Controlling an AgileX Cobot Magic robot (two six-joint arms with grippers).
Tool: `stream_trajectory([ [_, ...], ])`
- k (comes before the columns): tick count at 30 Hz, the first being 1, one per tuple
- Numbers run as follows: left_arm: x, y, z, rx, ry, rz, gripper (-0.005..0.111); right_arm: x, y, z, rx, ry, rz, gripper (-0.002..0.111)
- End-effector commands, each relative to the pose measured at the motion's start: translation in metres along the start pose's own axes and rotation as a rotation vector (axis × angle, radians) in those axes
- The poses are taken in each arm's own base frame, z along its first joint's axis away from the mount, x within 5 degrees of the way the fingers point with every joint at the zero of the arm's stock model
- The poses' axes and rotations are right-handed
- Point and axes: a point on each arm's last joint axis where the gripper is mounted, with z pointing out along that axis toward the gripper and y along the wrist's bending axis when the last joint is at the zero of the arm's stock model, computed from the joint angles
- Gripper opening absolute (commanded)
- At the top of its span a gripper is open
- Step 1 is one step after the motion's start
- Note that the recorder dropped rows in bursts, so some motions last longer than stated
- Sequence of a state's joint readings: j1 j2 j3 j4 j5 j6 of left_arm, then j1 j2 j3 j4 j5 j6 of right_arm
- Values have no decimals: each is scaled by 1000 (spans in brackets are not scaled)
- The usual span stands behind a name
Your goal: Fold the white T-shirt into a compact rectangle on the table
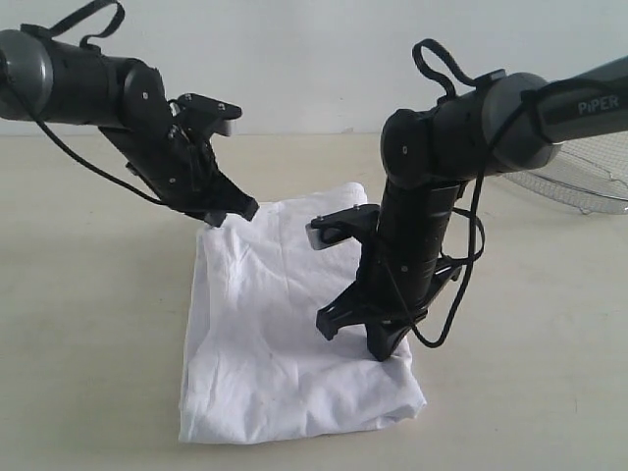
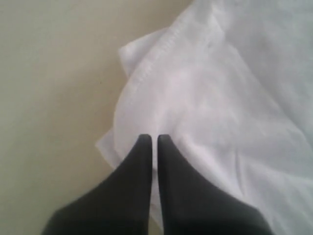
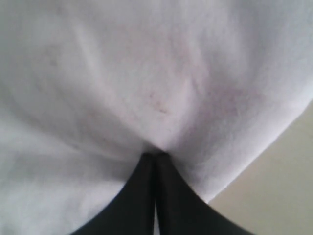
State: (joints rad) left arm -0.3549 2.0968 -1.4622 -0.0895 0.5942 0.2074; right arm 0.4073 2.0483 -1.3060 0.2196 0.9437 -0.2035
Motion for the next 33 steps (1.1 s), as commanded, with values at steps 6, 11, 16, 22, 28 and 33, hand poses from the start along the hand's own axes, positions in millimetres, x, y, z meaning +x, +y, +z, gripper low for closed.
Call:
stream_trajectory([
  [6, 2, -1, -84, 13, 17, 57, 5, 2, -4, 5, 38, 26, -48, 0],
  [11, 35, -12, -100, 94, 10, -28, 5, 0, -4, 5, 41, 10, -61, 0],
  [16, 80, -56, -82, 412, -52, -107, 5, -4, 4, -40, 40, -71, -83, 0],
  [22, 106, -95, -50, 455, 91, -52, 5, 21, 19, -57, -33, 32, -57, 0],
  [28, 127, -92, -37, 386, 125, -35, 5, 46, 19, -9, -33, 24, -40, 0],
  [33, 127, -91, -34, 377, 127, -29, 5, 48, 18, -5, -27, 7, -76, 0],
])
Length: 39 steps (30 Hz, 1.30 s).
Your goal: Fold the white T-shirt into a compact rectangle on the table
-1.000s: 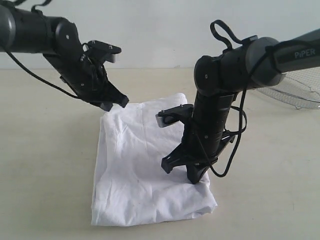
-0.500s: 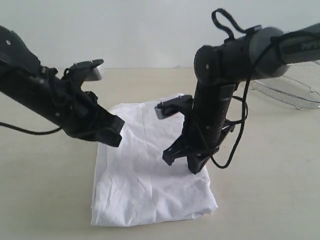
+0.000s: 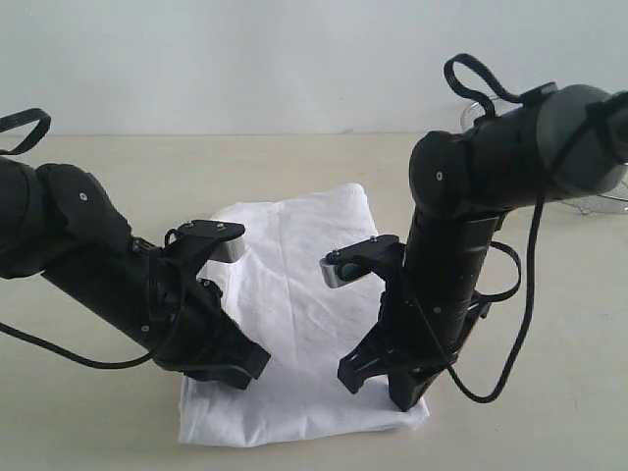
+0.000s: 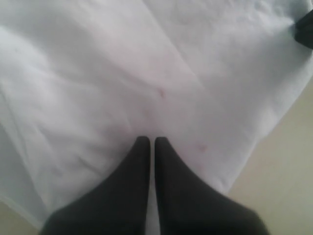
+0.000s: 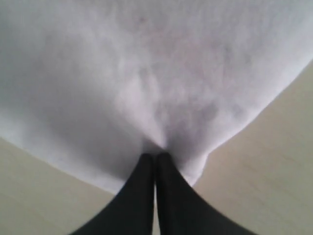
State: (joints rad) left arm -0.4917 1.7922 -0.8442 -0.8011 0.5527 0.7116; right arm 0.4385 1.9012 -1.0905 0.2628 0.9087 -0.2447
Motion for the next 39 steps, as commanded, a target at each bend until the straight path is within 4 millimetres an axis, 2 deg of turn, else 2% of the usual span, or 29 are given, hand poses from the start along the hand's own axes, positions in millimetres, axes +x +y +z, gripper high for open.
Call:
stream_trajectory([
  [1, 1, 1, 3, -22, -6, 29, 5, -1, 1, -2, 5, -30, -56, 0],
  [4, -13, -2, -11, -51, -101, 55, 5, -9, 6, -28, 10, -103, -84, 0],
  [9, -46, -14, -46, -86, -280, 127, 5, -27, 17, -95, 61, -371, -139, 0],
  [12, -61, -11, -56, -130, -352, 144, 5, -37, 16, -114, 100, -462, -154, 0],
  [13, -65, -8, -56, -140, -366, 131, 5, -40, 15, -114, 113, -473, -148, 0],
  [17, -71, 15, -48, -173, -368, 54, 5, -51, 5, -101, 162, -488, -104, 0],
  [24, -74, 52, -15, -181, -283, -53, 5, -63, -31, -52, 127, -358, 26, 0],
  [28, -73, 61, 7, -175, -228, -70, 5, -62, -34, -28, 97, -257, 38, 0],
  [35, -75, 73, 36, -163, -165, -91, 5, -60, -35, -8, 61, -182, 40, 0],
  [37, -71, 76, 45, -153, -136, -102, 5, -60, -37, 3, 55, -140, 36, 0],
  [39, -70, 79, 45, -149, -128, -117, 5, -61, -39, 11, 54, -130, 36, 0],
])
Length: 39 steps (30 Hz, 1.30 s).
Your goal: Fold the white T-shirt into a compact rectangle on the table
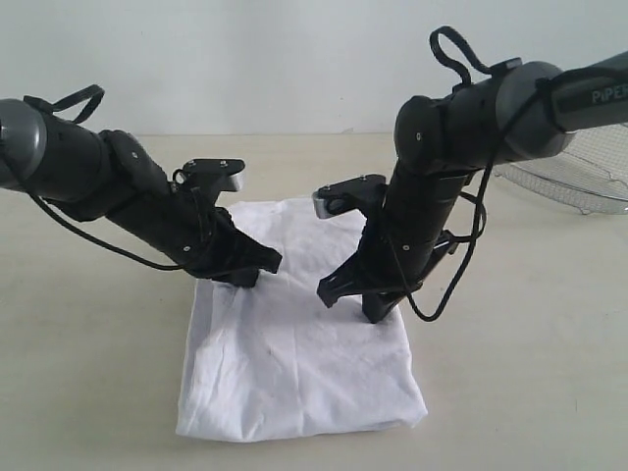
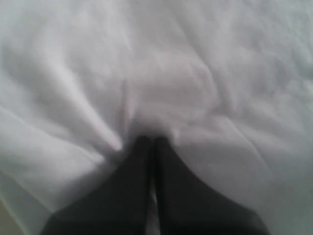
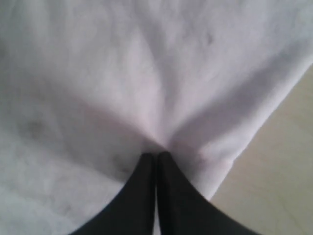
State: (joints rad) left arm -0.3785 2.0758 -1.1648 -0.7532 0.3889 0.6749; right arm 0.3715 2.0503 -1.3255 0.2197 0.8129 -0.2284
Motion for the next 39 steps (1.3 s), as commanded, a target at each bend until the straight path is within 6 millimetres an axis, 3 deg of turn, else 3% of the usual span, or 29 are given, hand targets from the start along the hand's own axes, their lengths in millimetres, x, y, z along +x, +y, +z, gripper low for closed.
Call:
stream_trajectory([
  [1, 10, 6, 13, 9, 60, -33, 5, 3, -4, 18, -7, 46, -2, 0],
  [10, 7, 55, 0, -54, 16, -151, 5, -28, -7, 33, -15, -16, -9, 0],
  [17, -25, 74, -17, -73, -88, -149, 5, -48, -6, 28, -35, -24, -42, 0],
  [21, -38, 70, -28, -8, -73, -135, 5, -54, -4, 10, -36, -17, -85, 0],
  [26, -47, 63, -52, -16, -86, -57, 5, -60, -8, -33, 31, -93, -120, 0],
  [29, -48, 66, -67, -51, -77, -32, 5, -58, -27, -56, 55, -144, -80, 0],
  [33, -43, 84, -80, -67, -51, -76, 5, -48, -70, -67, 42, -137, 15, 0],
  [39, -28, 128, -99, -26, -44, -231, 5, -35, -120, -78, -313, -281, 93, 0],
])
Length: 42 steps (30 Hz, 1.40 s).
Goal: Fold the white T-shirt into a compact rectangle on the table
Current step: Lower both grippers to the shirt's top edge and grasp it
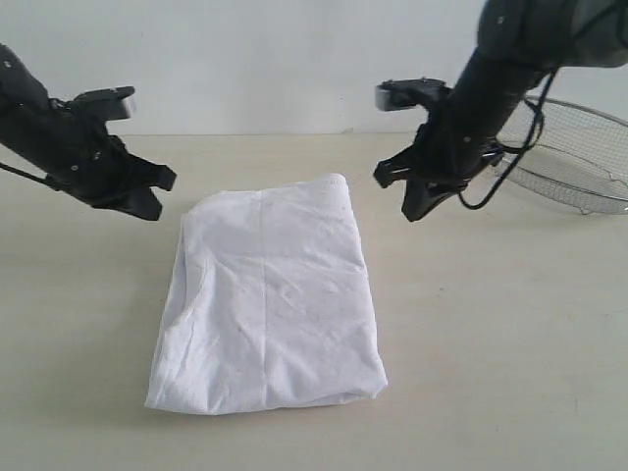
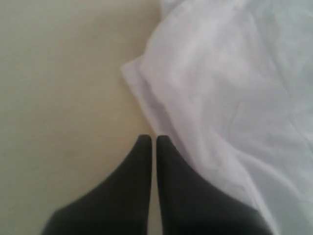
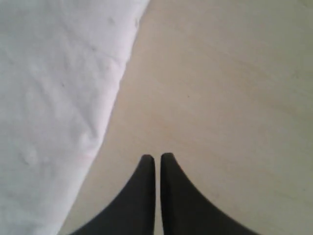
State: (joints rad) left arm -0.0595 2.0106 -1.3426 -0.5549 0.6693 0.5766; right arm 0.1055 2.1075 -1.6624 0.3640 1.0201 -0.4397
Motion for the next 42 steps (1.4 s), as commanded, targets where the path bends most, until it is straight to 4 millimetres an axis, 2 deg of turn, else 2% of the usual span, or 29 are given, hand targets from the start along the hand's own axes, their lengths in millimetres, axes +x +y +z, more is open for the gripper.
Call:
stream_trajectory([
  [1, 3, 29, -16, 83, -16, -121, 5, 2, -29, -13, -318, -153, 53, 0],
  [5, 8, 32, -13, 354, -35, -163, 5, 3, -46, 1, -364, -191, 116, 0],
  [8, 13, 33, 0, 415, -8, -204, 5, 5, -51, 18, -377, -177, 138, 5],
  [10, 14, 29, 9, 438, 10, -217, 5, 6, -54, 28, -392, -174, 146, 16],
  [15, 10, 12, 22, 490, -7, -220, 5, 6, -55, 45, -428, -177, 185, 54],
  [18, 7, 0, 27, 478, -19, -215, 5, 5, -50, 58, -423, -166, 185, 61],
  [28, 3, -27, 47, 403, -26, -200, 5, -5, -24, 92, -366, -175, 157, 61],
  [35, 14, -34, 72, 401, 49, -237, 5, -5, -10, 111, -387, -153, 159, 58],
  [37, 16, -32, 77, 392, 56, -255, 5, -5, -9, 115, -380, -154, 161, 49],
  [42, 18, -25, 86, 340, 40, -277, 5, -5, -9, 118, -366, -161, 165, 6],
])
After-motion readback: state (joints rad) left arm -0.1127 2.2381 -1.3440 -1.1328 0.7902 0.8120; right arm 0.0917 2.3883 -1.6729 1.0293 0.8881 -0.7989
